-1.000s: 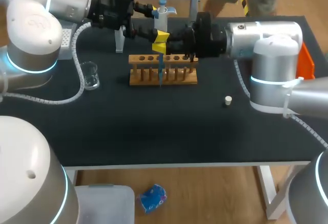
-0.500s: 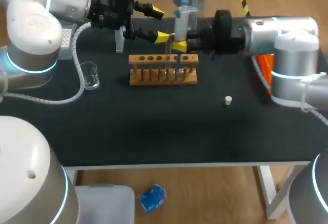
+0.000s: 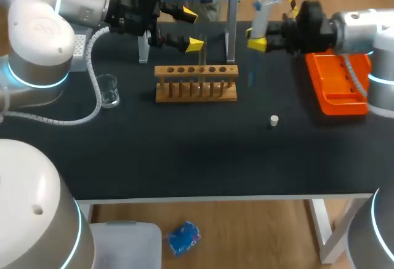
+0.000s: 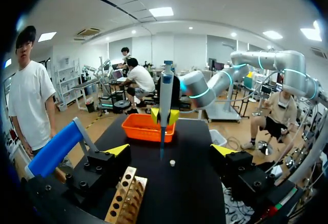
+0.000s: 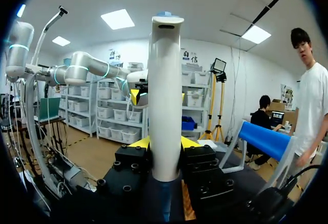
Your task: Invert the test tube, pick up the pipette, mount the tip to pipette, aspirate from beaker and dispense into the tube, eject the tip, return the pipette, and cap with the stopper.
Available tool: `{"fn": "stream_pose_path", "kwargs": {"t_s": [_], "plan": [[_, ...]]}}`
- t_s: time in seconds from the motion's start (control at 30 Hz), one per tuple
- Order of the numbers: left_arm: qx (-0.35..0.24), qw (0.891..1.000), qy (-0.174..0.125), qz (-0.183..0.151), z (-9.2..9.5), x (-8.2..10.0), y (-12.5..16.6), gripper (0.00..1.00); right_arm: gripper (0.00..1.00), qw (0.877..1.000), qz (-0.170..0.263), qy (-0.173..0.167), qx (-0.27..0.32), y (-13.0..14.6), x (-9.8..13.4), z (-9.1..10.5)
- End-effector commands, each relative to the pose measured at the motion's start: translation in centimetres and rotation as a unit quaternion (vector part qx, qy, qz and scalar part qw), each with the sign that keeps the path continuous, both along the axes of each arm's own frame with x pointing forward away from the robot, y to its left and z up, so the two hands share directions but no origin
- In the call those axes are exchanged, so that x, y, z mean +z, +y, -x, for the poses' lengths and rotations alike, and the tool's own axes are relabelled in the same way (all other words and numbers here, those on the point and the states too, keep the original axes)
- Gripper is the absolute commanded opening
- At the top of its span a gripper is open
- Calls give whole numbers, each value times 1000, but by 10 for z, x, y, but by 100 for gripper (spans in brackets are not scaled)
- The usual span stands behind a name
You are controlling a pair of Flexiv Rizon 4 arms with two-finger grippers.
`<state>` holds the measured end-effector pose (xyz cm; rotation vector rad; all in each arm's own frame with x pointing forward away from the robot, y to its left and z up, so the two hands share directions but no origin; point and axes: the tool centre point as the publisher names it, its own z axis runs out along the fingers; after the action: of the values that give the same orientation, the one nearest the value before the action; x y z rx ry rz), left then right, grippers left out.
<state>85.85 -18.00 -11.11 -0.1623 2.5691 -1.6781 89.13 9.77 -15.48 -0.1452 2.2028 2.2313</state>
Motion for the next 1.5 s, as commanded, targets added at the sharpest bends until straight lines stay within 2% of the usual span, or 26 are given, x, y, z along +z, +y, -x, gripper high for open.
{"fn": "stream_pose_path", "kwargs": {"t_s": [0.03,0.23,0.5,0.8,1.5], "plan": [[0,1000,-1,2,0,-1,0,100,0,1000,5,-5,-8,-45,1,-6],[0,1000,-1,2,0,-1,0,100,0,999,4,-7,-32,-87,3,-14],[0,1000,-1,2,0,-1,0,100,0,997,30,-16,-71,-137,1,-18],[0,1000,-1,2,0,-1,0,100,0,993,10,-3,-114,-190,-9,-18],[0,1000,-1,2,0,-1,0,100,0,988,2,-6,-156,-244,-34,-26]]}}
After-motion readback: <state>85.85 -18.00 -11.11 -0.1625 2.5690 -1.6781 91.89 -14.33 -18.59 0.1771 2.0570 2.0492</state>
